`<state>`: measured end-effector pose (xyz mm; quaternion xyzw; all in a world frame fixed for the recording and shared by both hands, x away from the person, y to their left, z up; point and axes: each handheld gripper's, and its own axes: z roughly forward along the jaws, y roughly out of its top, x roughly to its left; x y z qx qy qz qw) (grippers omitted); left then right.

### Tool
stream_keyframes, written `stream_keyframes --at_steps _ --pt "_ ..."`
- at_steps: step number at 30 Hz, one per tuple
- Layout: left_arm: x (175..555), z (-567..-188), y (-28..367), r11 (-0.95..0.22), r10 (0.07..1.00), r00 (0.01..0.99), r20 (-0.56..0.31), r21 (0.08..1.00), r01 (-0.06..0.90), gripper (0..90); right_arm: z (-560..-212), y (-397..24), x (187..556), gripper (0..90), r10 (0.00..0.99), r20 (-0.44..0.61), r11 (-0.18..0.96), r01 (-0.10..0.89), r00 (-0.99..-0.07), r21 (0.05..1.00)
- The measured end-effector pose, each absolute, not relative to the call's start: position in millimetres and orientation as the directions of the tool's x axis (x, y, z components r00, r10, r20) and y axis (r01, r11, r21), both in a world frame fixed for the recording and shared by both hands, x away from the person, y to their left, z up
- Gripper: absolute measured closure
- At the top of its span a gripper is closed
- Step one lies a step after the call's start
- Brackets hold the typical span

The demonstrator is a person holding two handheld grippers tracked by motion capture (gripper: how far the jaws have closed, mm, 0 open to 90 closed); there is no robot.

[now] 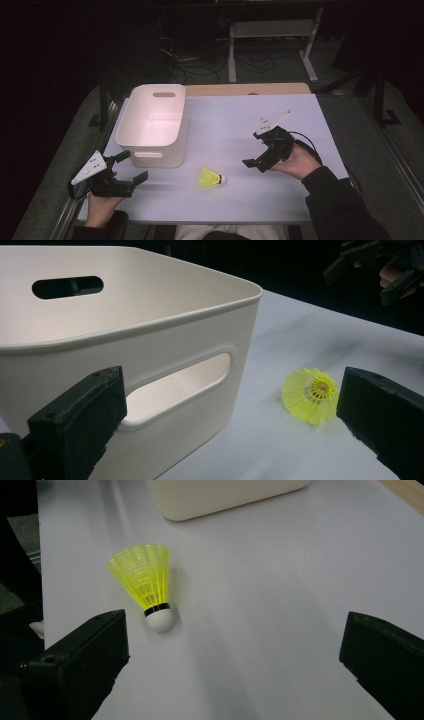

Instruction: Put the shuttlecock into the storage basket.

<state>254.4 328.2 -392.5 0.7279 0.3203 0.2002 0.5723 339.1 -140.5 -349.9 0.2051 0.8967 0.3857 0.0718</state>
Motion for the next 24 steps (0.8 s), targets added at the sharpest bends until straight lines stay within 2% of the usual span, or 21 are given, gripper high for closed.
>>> stream_keyframes --at_steps 24 --pt "254 -393 328 -0.139 0.694 0.716 -0.076 0.962 0.237 0.0 -361 -121 344 0.0 0.376 0.035 0.656 0.293 -0.926 0.696"
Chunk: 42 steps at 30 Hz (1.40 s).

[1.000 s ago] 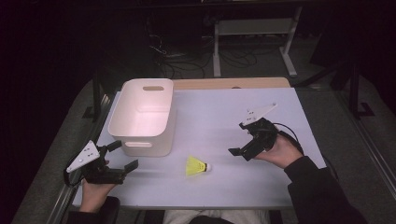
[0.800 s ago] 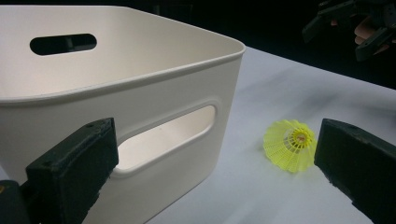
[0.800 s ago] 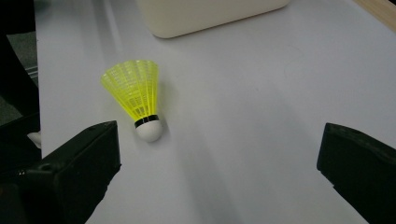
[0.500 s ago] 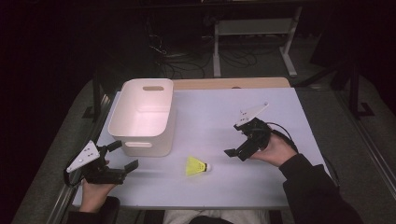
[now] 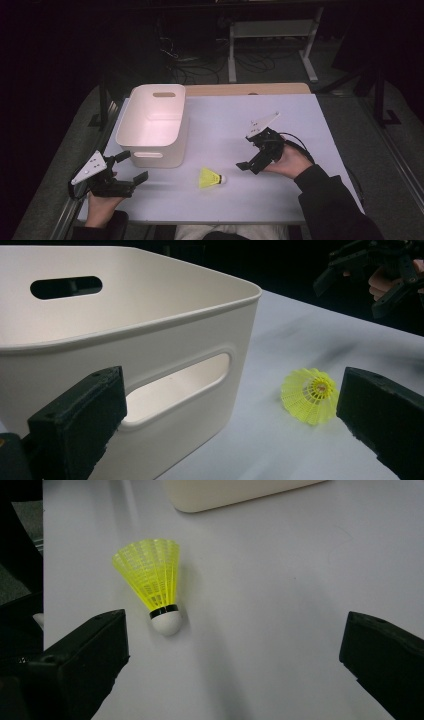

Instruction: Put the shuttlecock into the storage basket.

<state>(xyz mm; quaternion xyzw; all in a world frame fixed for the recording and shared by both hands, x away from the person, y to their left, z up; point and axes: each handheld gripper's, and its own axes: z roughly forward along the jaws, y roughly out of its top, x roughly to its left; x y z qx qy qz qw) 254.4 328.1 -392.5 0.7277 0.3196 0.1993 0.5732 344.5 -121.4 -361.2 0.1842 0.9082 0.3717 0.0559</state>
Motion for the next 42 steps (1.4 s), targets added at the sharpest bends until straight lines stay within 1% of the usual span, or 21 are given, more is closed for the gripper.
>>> stream_keyframes --at_steps 22,42 --pt "254 -392 328 -0.138 0.692 0.718 -0.077 0.962 0.237 0.0 -373 -104 347 0.0 0.343 0.04 0.685 0.279 -0.939 0.673" --pt "254 -392 328 -0.139 0.692 0.718 -0.076 0.962 0.236 0.0 -385 -91 347 0.0 0.307 0.067 0.706 0.275 -0.949 0.653"
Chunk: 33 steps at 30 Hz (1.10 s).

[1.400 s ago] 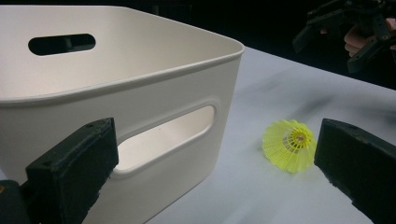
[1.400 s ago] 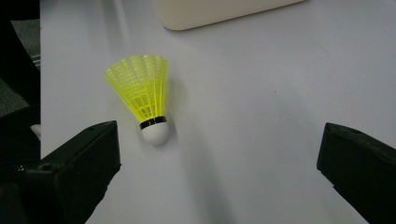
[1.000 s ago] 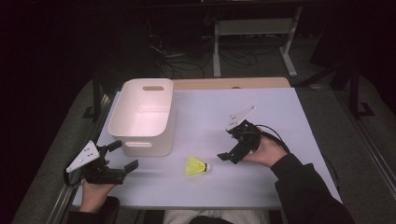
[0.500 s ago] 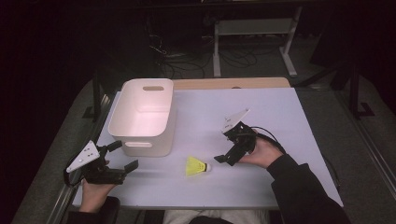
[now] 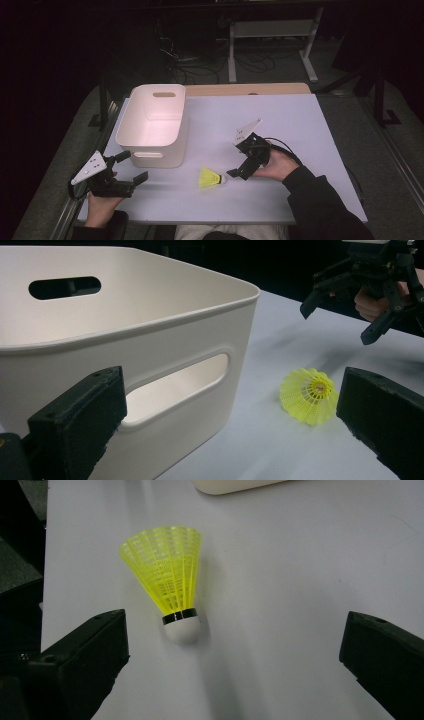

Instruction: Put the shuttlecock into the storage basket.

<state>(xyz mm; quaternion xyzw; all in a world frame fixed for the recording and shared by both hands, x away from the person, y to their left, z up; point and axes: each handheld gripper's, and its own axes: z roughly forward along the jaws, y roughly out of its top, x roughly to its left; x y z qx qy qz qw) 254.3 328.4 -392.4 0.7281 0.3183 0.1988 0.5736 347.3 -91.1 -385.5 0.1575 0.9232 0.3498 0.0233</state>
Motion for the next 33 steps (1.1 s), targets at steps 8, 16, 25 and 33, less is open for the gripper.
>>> stream_keyframes --at_steps 8,16,25,33 --pt "254 -392 329 -0.139 0.692 0.718 -0.075 0.962 0.234 0.0 -395 -84 346 0.0 0.288 0.076 0.723 0.269 -0.955 0.636" --pt "254 -392 329 -0.139 0.693 0.717 -0.075 0.962 0.235 0.0 -403 -72 342 0.0 0.255 0.078 0.749 0.248 -0.964 0.615" --pt "254 -392 329 -0.139 0.692 0.718 -0.076 0.962 0.235 0.0 -410 -65 339 0.0 0.227 0.093 0.758 0.236 -0.969 0.608" --pt "254 -392 329 -0.138 0.691 0.719 -0.076 0.962 0.235 0.0 -419 -60 339 3.2 0.204 0.116 0.768 0.232 -0.972 0.597"
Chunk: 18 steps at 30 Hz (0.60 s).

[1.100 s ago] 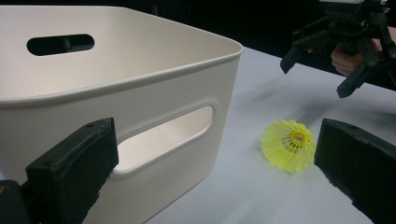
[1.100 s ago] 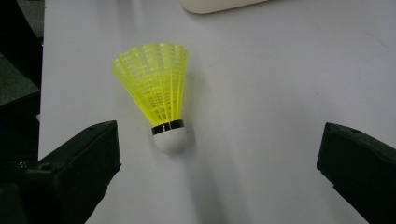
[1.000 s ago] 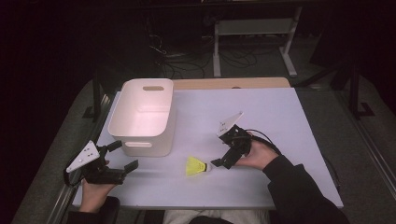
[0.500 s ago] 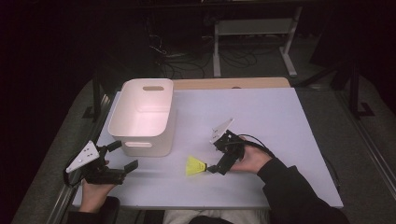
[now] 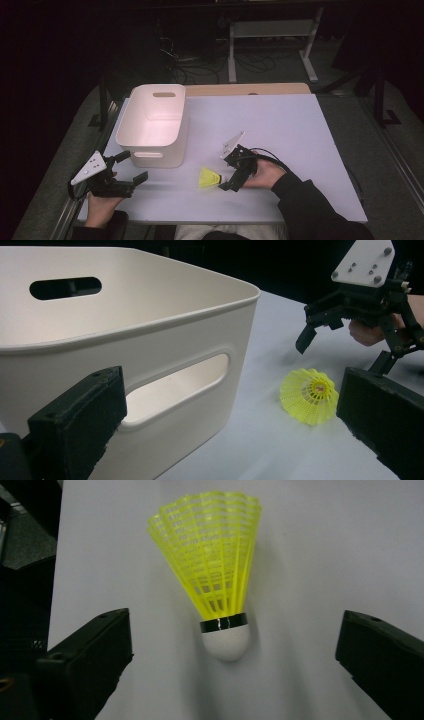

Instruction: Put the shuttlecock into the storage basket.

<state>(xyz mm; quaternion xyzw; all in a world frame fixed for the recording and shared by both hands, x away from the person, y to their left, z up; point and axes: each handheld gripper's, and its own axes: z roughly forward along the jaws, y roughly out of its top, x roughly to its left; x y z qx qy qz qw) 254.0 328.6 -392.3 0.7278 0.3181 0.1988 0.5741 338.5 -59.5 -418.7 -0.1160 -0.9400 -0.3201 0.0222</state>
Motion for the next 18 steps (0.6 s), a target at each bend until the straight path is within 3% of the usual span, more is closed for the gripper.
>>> stream_keyframes --at_steps 18 --pt "253.9 -392.3 328.6 -0.137 0.69 0.72 -0.077 0.962 0.235 0.0 -426.0 -58.7 339.5 28.9 0.135 0.129 0.783 0.185 -0.982 0.594"
